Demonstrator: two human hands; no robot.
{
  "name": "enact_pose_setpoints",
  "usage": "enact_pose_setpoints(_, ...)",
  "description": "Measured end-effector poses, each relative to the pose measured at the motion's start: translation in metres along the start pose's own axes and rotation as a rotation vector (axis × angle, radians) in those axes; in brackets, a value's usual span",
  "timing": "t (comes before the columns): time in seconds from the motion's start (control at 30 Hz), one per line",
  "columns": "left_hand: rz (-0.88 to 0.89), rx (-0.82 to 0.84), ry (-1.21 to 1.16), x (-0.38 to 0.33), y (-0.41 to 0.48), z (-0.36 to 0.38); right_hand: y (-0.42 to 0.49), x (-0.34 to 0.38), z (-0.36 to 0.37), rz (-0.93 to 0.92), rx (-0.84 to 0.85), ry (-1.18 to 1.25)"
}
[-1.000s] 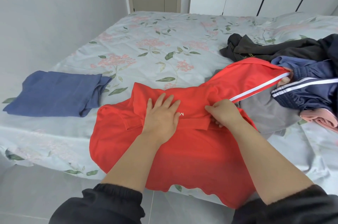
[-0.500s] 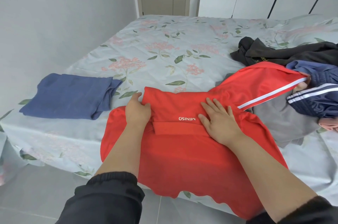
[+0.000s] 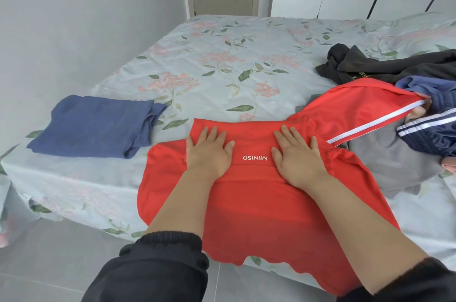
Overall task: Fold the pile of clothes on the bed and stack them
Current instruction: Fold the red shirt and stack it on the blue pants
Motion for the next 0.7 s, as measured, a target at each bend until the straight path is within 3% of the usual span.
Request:
enact_pose_setpoints(0.1, -0.171, 0.011, -0.001, 0.017, 0.002, -0.002, 0.009, -0.020, 0.001, 0.187, 0.032, 0.020)
enact_pose_setpoints(0.23, -0.250, 0.009, -0.034, 0.022, 0.001, -0.004, 0.011, -0.023, 0.001, 0.245, 0.056, 0.028)
enact_pose_setpoints(0.33, -0.182, -0.121, 0.084, 0.018, 0.003, -0.016, 0.008, -0.017, -0.004, 0.178, -0.047, 0.019)
enact_pose_setpoints(0.4, 0.001, -0.179, 0.213, 0.006, 0.008, -0.022, 0.012, -0.008, -0.012, 0.033, -0.132, -0.022)
enact_pose_setpoints(0.47, 0.115, -0.092, 0.216, 0.002, 0.018, -0.022, 0.026, -0.002, -0.022, -0.071, -0.088, -0.079)
enact_pose_setpoints(0.57, 0.091, 0.153, 0.124, 0.008, 0.037, -0.029, 0.057, 0.003, -0.035, -0.074, 0.107, -0.160)
enact_pose_setpoints(0.7, 0.120, 0.273, 0.184, 0.006, 0.051, -0.056, 0.069, 0.006, -0.052, -0.070, 0.108, -0.356)
Point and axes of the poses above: each hand's wrist, its own y-axis towards the middle knuckle, its own z-axis out of the palm, x = y × z, the point moved 5 cm from there along y, towards the middle knuckle, and after that the axes turned 11 degrees about z, right-handed, at the moved point
